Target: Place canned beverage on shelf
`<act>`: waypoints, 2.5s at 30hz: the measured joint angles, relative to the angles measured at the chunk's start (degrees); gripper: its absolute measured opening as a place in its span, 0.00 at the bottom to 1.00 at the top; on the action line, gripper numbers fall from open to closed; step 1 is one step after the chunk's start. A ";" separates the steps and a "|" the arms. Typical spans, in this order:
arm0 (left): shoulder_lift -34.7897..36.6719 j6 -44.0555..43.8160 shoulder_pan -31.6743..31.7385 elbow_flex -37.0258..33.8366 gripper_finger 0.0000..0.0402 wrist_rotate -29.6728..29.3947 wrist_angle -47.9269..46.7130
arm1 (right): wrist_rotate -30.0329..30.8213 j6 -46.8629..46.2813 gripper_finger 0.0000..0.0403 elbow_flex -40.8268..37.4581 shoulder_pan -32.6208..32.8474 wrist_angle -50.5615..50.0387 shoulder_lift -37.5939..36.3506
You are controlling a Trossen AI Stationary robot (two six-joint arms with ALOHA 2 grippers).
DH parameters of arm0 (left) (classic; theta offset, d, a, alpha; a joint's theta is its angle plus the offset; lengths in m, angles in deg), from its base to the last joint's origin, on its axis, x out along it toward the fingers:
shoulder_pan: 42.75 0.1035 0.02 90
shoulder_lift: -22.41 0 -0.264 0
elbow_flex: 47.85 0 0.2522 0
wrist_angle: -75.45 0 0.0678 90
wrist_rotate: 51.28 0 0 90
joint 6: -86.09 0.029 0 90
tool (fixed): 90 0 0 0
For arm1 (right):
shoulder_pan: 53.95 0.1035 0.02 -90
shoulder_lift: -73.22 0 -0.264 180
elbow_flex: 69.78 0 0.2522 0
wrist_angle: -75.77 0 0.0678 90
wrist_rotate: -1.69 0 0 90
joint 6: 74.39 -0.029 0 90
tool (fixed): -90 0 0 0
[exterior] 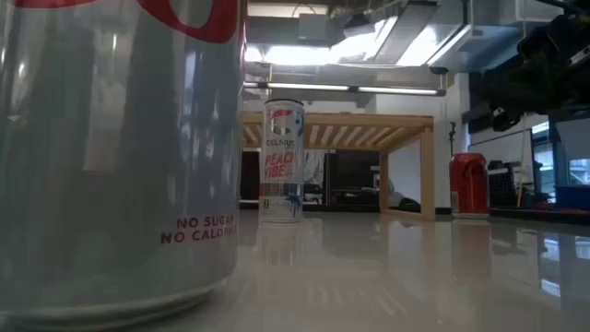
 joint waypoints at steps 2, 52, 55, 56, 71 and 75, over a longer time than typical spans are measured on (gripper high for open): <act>-0.02 0.00 -0.01 0.01 0.26 0.01 0.01 | 0.00 0.00 0.00 -0.02 -0.01 0.00 -0.02; -0.02 -4.51 -0.02 0.00 0.26 -3.79 27.83 | 6.93 -10.63 0.00 -0.02 -0.02 3.64 -0.02; -0.02 -4.56 -0.02 0.00 0.26 -6.10 39.44 | 9.34 -16.02 0.00 -0.02 -0.01 6.03 -0.01; 0.00 -4.55 -0.02 0.00 0.26 -6.46 43.16 | 10.49 -17.86 0.00 -0.02 -0.01 6.72 -0.02; -13.93 0.34 -0.02 24.81 0.26 -39.83 18.15 | 23.94 -29.98 0.00 -0.02 -0.02 22.01 -0.02; -23.32 6.98 -0.01 35.41 0.26 -51.08 11.17 | 31.58 -22.21 0.00 0.23 -0.03 26.93 -0.04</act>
